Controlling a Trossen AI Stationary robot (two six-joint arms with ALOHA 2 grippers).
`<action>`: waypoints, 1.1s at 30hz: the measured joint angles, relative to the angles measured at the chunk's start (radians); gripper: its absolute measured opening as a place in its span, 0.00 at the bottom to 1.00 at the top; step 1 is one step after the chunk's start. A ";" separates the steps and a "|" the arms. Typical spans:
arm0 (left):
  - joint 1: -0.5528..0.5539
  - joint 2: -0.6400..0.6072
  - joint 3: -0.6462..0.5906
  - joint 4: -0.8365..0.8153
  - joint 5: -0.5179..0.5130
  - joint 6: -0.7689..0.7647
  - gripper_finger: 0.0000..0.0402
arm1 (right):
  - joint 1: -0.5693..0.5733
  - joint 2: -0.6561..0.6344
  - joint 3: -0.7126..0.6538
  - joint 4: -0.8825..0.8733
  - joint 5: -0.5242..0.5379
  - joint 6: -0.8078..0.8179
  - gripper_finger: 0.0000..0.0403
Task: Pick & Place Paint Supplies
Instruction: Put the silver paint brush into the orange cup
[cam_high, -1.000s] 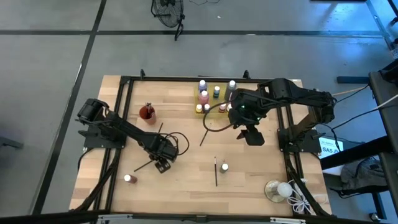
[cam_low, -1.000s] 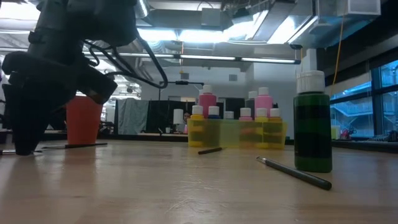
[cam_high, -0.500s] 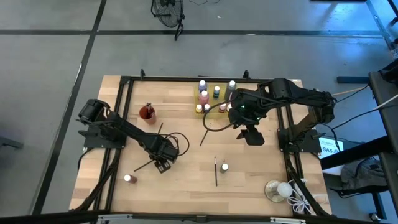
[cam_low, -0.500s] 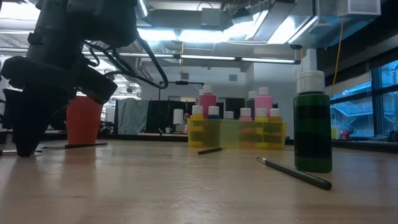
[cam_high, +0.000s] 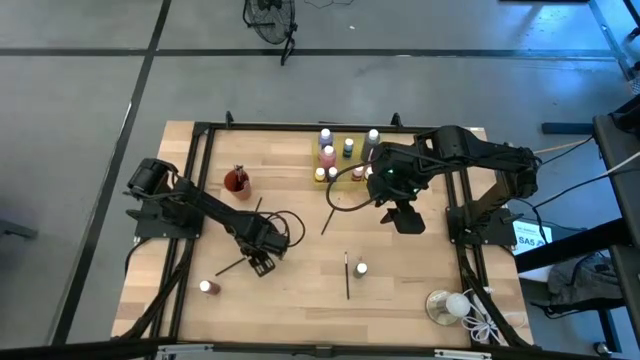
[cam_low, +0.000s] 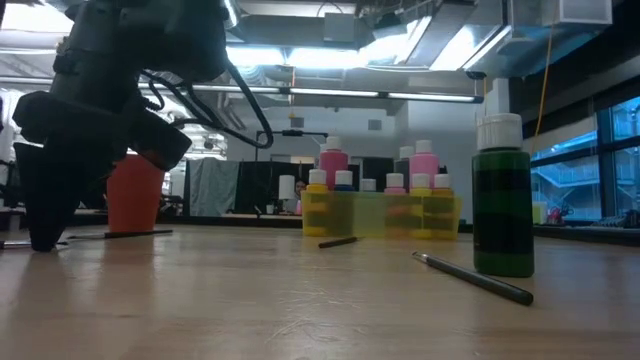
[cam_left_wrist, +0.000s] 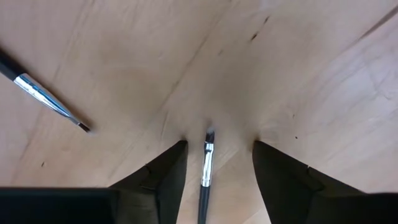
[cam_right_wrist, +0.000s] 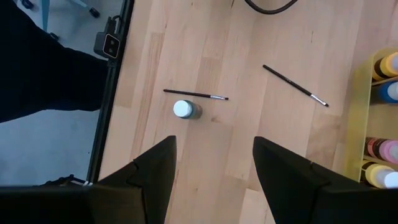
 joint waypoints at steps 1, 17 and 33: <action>0.002 0.000 0.000 -0.001 0.001 0.002 0.43 | 0.000 0.000 0.000 0.000 0.000 0.000 0.54; 0.004 0.000 0.002 0.001 -0.022 0.038 0.12 | 0.000 0.000 0.000 0.000 0.000 0.000 0.54; 0.005 0.011 0.076 -0.065 -0.038 0.063 0.01 | 0.000 0.000 0.000 0.000 -0.001 -0.001 0.54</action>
